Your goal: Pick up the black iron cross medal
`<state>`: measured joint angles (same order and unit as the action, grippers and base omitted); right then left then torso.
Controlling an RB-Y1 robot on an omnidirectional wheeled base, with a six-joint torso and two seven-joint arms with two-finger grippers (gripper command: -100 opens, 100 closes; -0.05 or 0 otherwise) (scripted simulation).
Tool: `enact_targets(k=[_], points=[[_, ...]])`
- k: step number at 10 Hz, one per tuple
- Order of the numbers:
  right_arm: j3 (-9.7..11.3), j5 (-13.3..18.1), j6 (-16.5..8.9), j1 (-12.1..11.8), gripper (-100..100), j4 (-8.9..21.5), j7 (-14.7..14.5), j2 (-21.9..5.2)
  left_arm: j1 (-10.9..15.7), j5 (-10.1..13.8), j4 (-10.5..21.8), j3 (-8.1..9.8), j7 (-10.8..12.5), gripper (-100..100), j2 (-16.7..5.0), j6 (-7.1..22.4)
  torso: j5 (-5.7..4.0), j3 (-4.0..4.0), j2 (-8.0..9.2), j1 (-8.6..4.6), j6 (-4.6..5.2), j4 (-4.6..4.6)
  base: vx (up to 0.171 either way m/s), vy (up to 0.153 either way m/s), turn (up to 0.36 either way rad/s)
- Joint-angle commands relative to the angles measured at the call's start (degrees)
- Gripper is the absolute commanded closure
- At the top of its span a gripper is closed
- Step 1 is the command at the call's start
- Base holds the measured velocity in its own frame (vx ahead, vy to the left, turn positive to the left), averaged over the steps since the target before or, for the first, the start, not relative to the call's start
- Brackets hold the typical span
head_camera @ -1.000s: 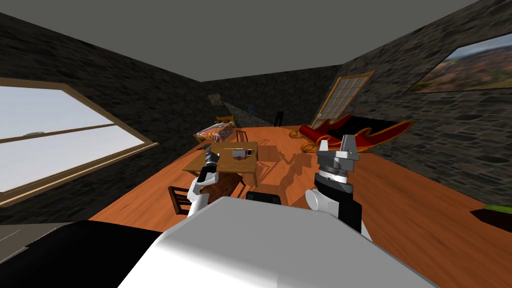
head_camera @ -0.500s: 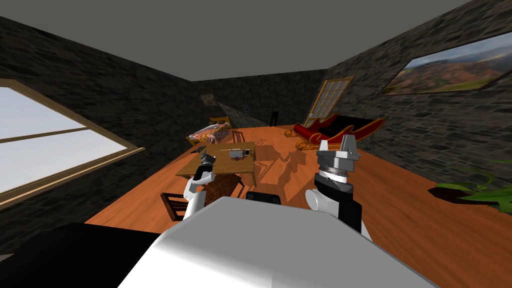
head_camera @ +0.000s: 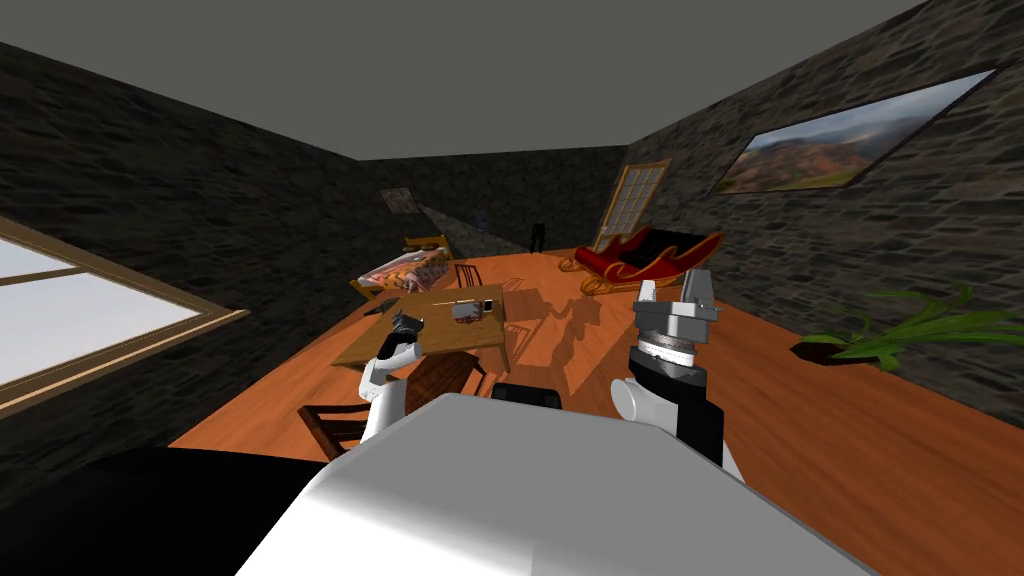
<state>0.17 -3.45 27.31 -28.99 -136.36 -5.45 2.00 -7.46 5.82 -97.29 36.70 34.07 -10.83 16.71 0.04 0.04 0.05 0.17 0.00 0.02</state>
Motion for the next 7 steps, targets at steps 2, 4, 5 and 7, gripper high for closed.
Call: enact_targets(k=[2,4,5,7], points=[[0.0,0.0,0.0,0.0,0,0.0,0.0,0.0,2.3,0.0,3.7,3.59,2.9,-100,-0.2,4.1,0.01,-0.01,-0.01,0.01,-0.04,0.0,-0.025,0.031,-0.166],[0.0,0.0,0.0,0.0,0,0.0,0.0,0.0,3.5,0.1,6.0,5.94,4.8,-100,-0.3,6.4,0.01,-0.02,-0.05,0.02,-0.04,-0.01,-0.017,0.025,-0.187],[0.0,0.0,0.0,0.0,0,0.0,0.0,0.0,3.5,0.1,6.0,5.94,4.8,-100,-0.3,6.9,0.0,-0.03,-0.06,0.01,0.0,-0.01,-0.015,0.023,-0.124],[0.0,0.0,0.0,0.0,0,0.0,0.0,0.0,4.8,0.2,8.2,8.24,6.7,-100,-0.5,9.4,0.01,-0.04,-0.06,0.01,-0.01,-0.01,-0.016,0.028,-0.174]])
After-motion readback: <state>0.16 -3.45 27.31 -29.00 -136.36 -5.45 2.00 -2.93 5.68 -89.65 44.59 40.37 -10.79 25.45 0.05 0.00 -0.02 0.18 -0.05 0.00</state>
